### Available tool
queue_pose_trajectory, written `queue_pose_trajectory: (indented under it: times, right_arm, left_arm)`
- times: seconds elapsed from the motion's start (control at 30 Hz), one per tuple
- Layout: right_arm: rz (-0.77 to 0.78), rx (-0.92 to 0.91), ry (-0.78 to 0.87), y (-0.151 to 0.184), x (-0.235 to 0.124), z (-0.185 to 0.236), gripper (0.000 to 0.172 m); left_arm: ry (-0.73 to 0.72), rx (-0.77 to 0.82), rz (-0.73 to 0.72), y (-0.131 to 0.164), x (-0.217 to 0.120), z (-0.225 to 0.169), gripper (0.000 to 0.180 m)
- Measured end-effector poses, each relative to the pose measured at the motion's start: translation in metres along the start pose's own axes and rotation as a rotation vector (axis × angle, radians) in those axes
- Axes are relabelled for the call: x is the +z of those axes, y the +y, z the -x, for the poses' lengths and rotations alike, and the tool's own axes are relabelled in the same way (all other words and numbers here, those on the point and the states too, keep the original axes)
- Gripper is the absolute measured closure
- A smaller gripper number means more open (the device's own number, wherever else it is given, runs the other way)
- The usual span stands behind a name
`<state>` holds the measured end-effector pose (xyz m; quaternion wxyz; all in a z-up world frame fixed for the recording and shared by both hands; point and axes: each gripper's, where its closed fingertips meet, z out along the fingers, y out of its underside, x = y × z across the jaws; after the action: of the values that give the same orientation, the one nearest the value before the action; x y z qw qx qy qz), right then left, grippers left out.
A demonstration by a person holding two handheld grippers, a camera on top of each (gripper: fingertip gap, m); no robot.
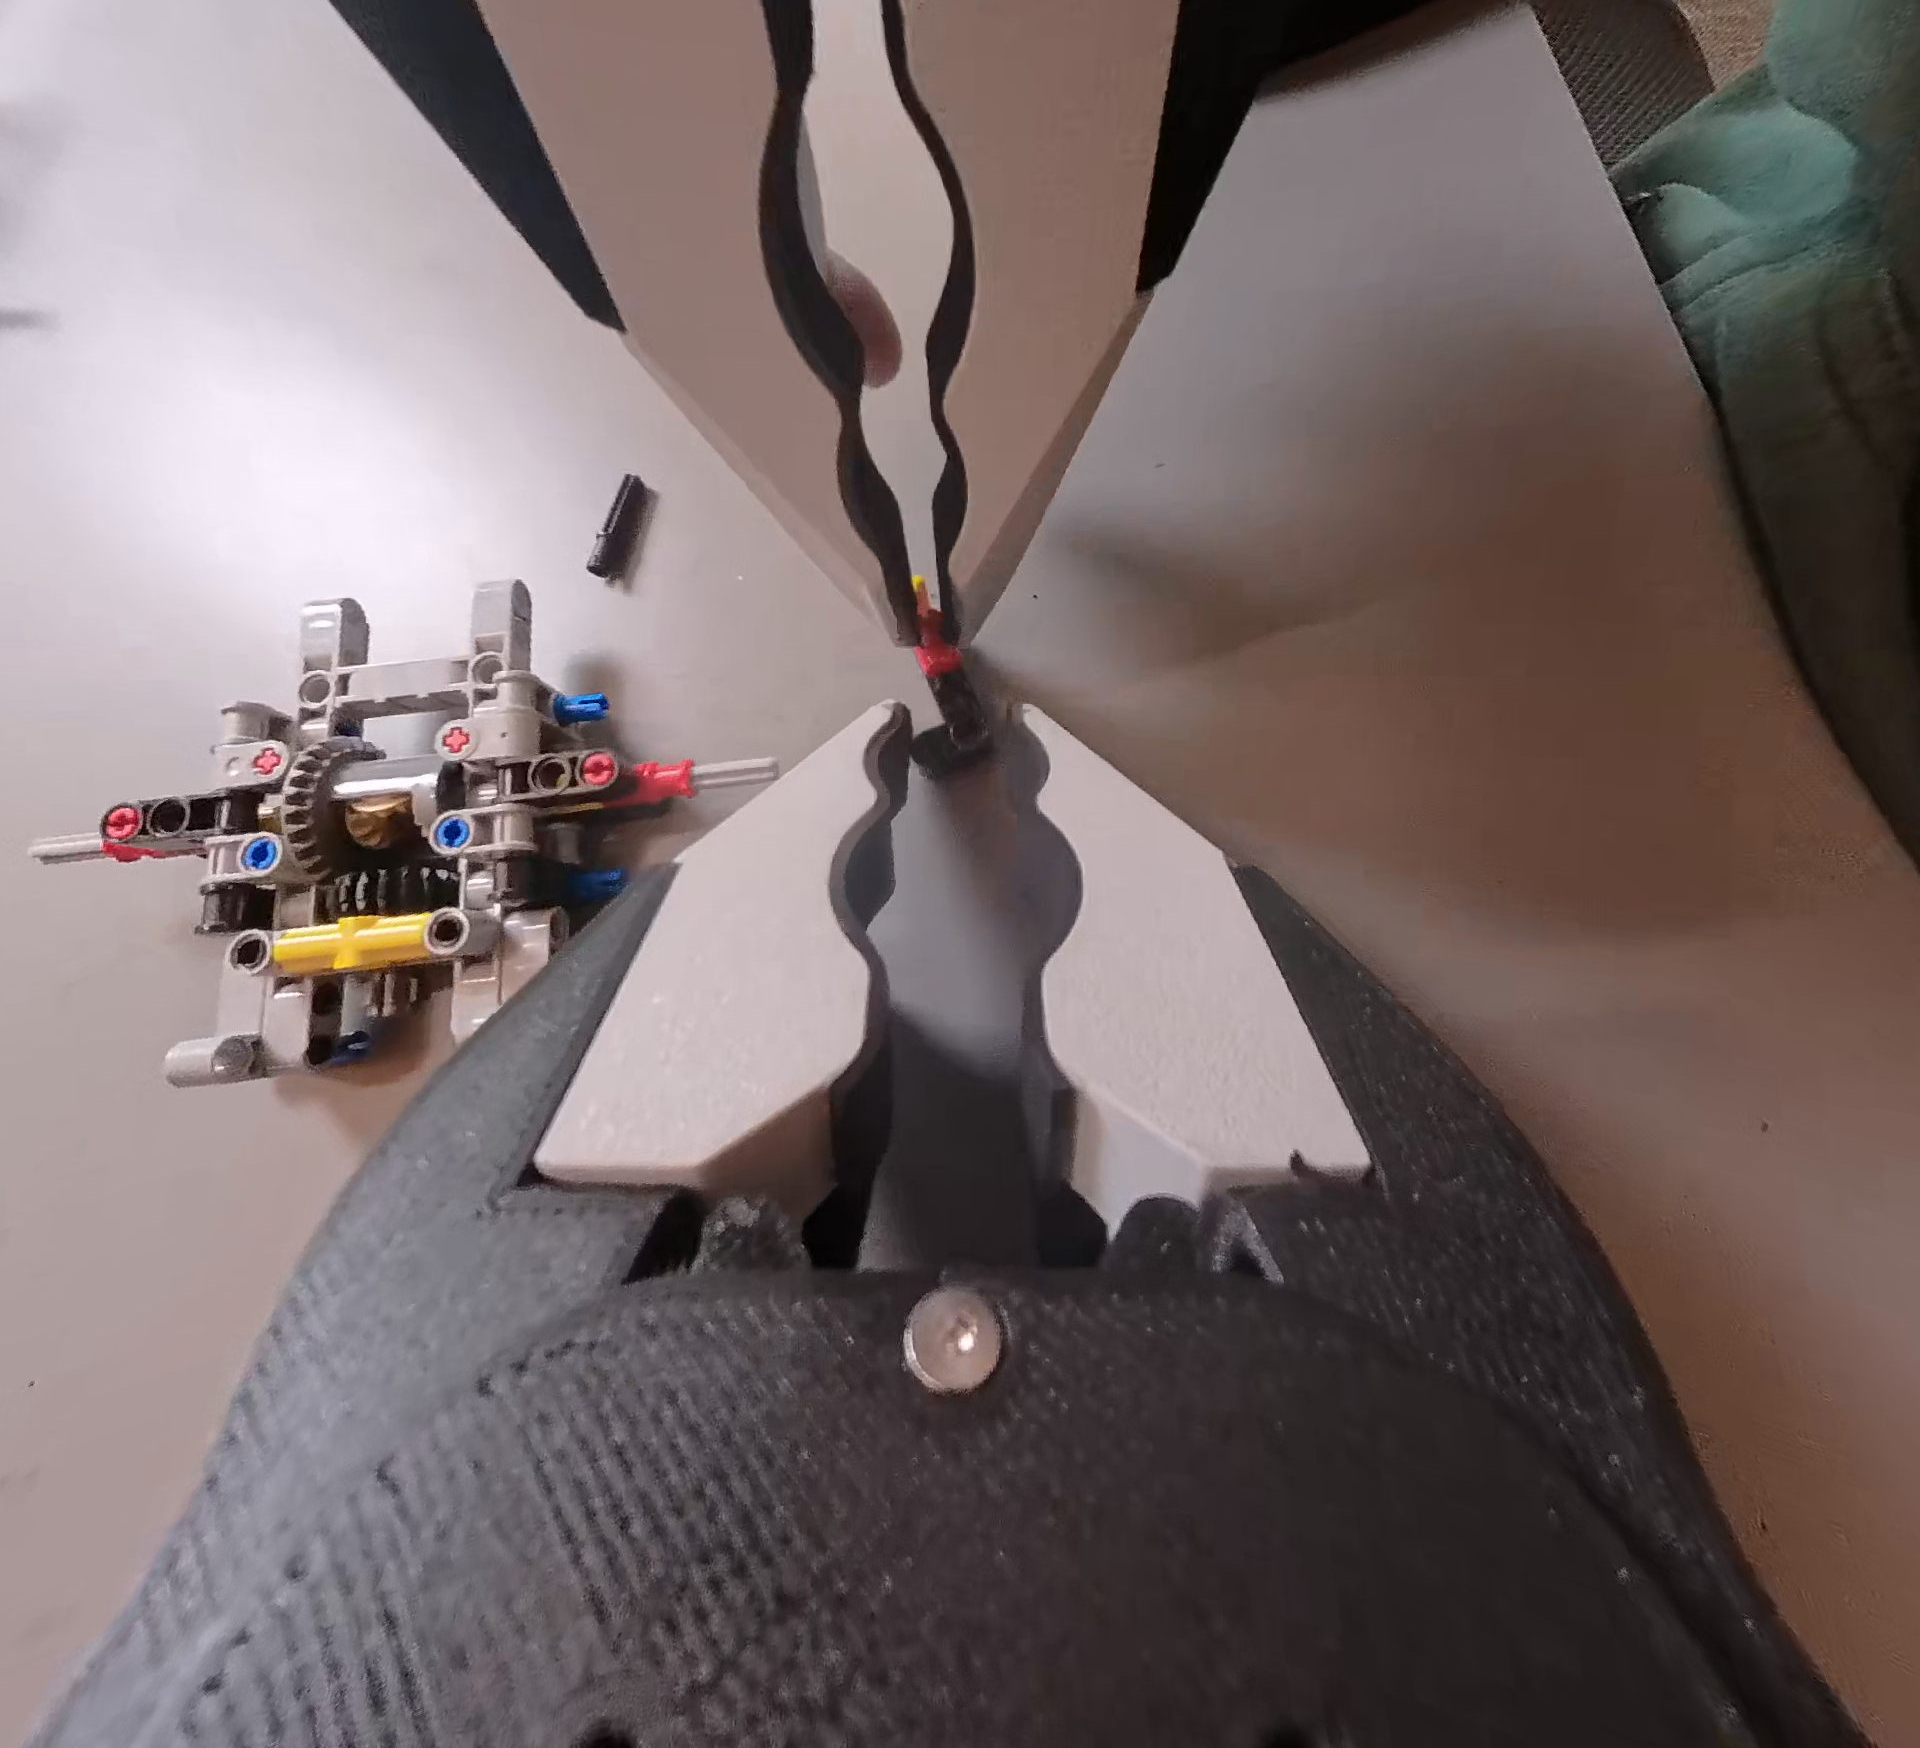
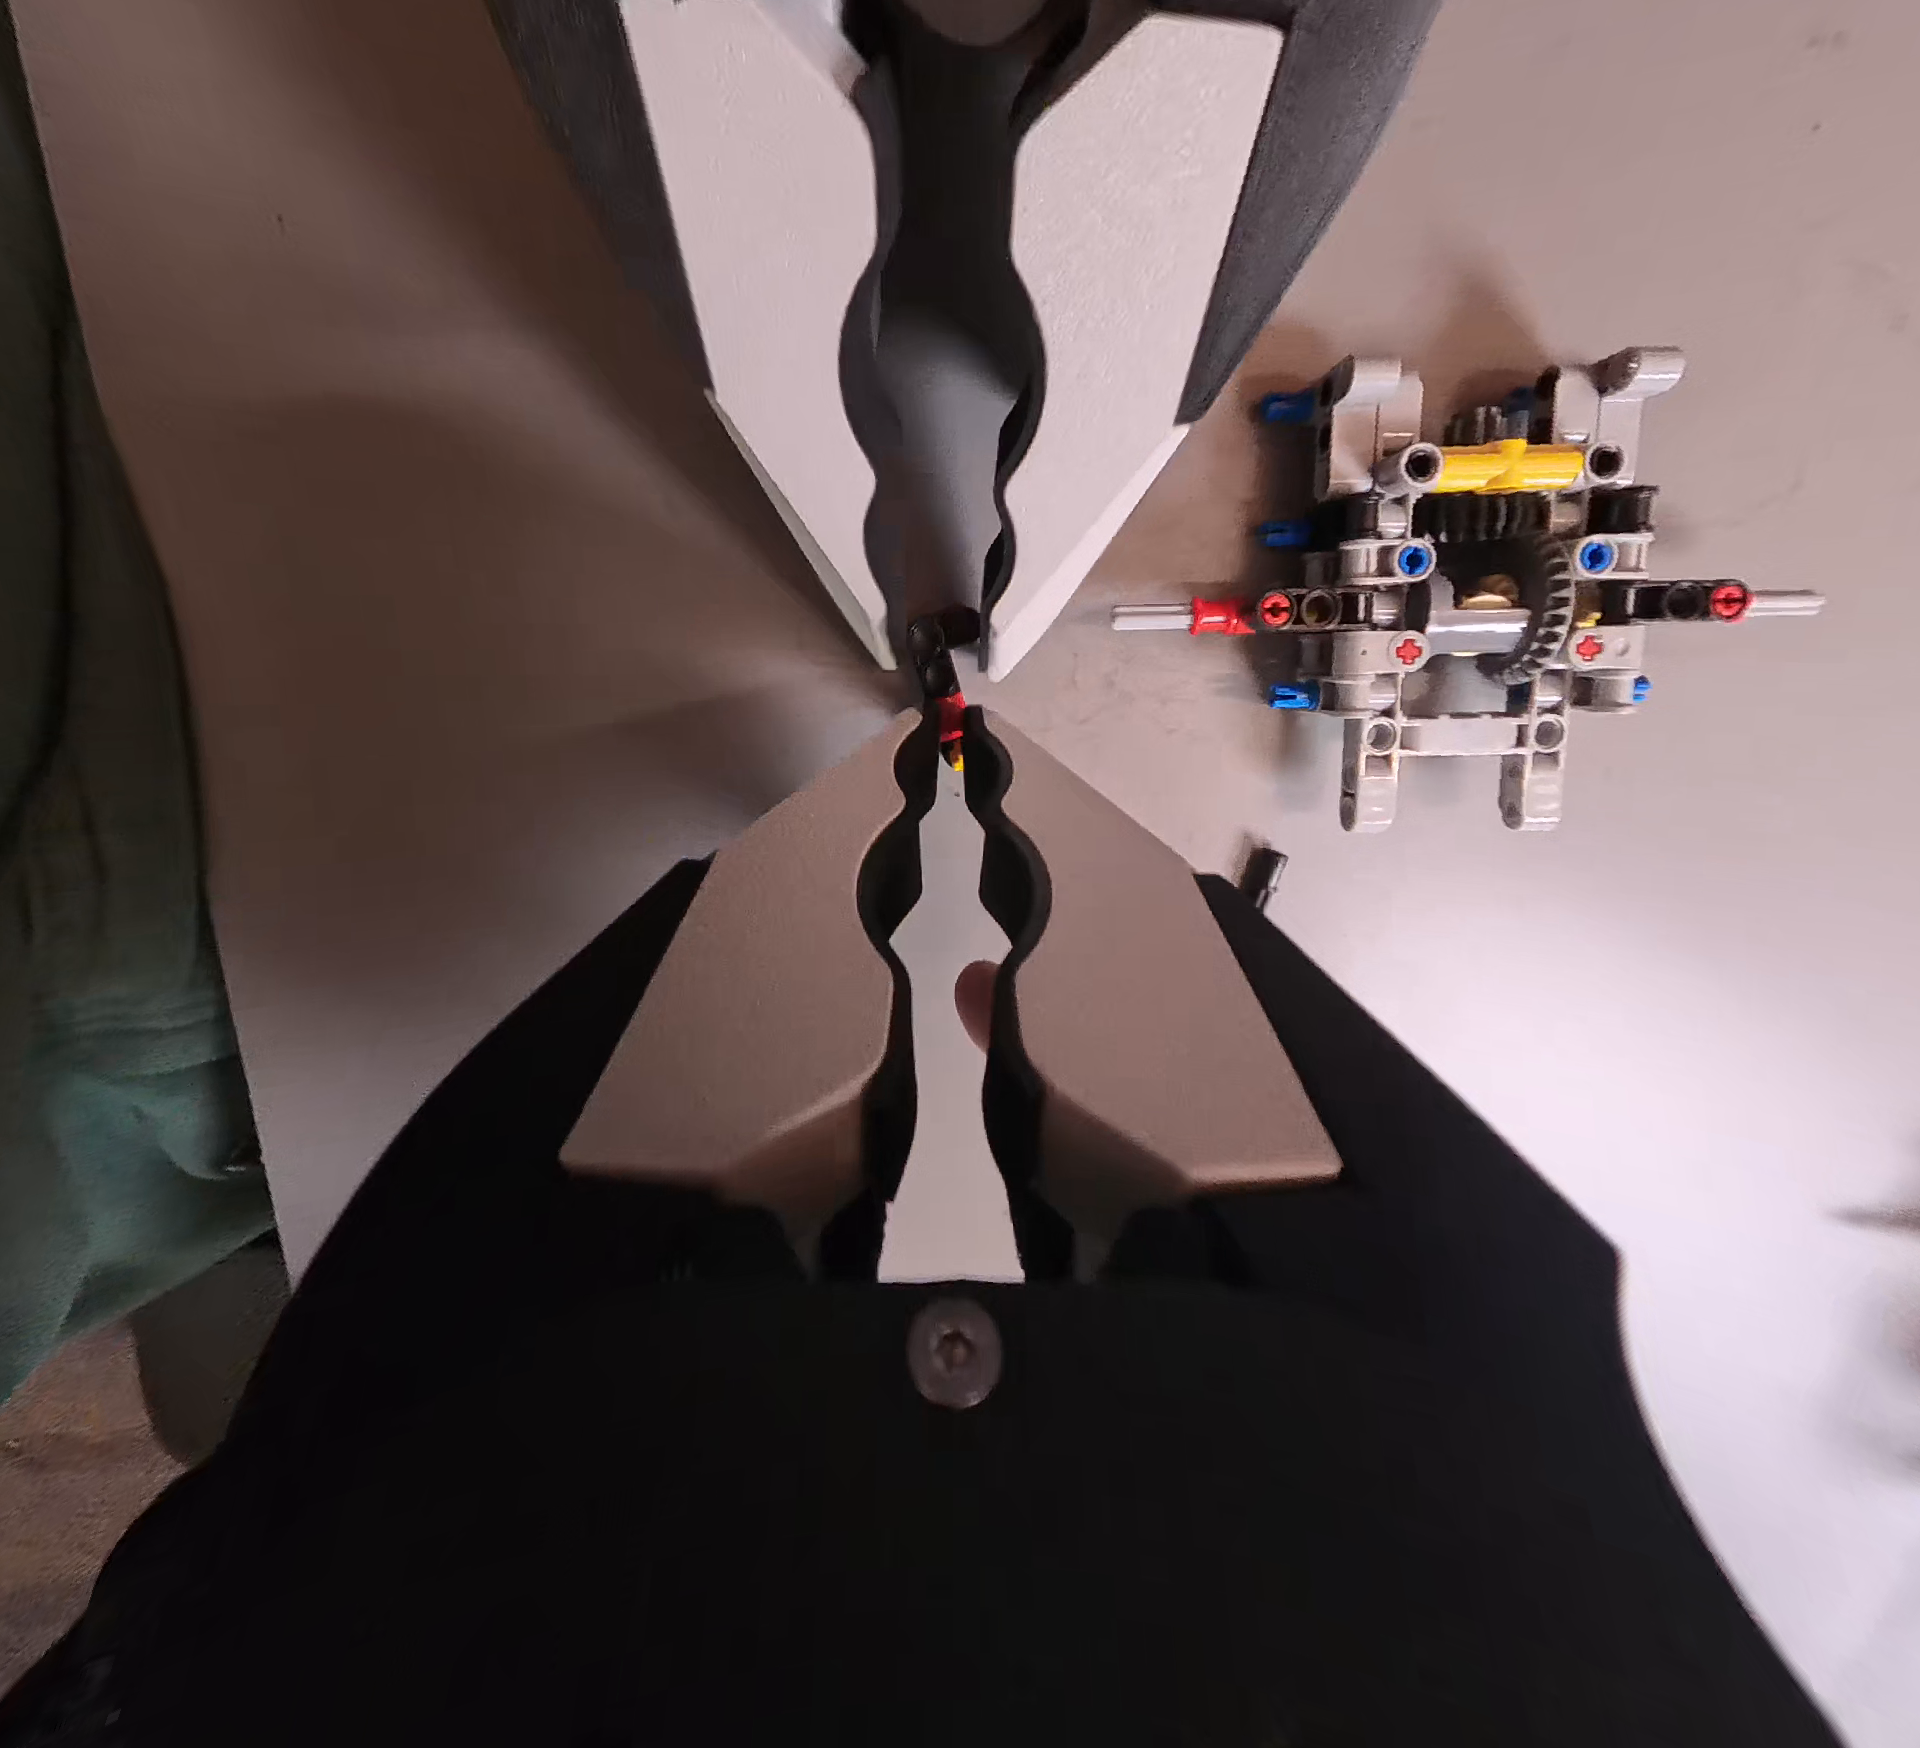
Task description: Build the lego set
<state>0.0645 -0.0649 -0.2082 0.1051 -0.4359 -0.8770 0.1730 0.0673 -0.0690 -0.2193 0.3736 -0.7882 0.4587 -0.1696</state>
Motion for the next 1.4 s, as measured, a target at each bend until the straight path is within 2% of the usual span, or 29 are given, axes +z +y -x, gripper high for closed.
queue_pose_trajectory:
  times: [0.03,0.23,0.47,0.7,0.87,1.13,1.3,1.4]
  right_arm:
    - [-0.006,-0.032,0.002,0.0,0.0,0.0,0.169]
    - [0.006,-0.316,-0.026,0.001,-0.001,0.006,0.169]
    - [0.093,-0.524,-0.145,0.001,0.0,0.012,0.169]
    - [0.173,-0.698,-0.197,0.001,0.0,0.016,0.169]
    - [0.208,-0.615,-0.178,0.001,0.0,0.014,0.169]
    - [0.11,-0.369,-0.116,0.0,0.001,0.013,0.163]
    - [0.168,-0.347,-0.05,0.003,0.005,0.011,0.165]
    - [0.185,-0.394,-0.05,0.002,0.006,0.012,0.166]
  left_arm:
    - [0.008,0.005,0.002,0.0,0.0,0.0,0.166]
    - [0.123,0.076,-0.013,-0.001,0.001,-0.002,0.167]
    - [0.31,0.087,-0.005,0.0,0.001,-0.005,0.166]
    - [0.354,0.112,-0.002,0.0,0.002,-0.005,0.165]
    - [0.31,0.106,0.002,0.0,0.001,-0.003,0.162]
    - [0.192,0.089,-0.004,0.003,-0.002,-0.001,0.166]
    - [0.203,0.076,-0.016,0.002,-0.001,0.0,0.166]
    - [0.212,0.079,-0.018,0.002,-0.001,0.0,0.166]
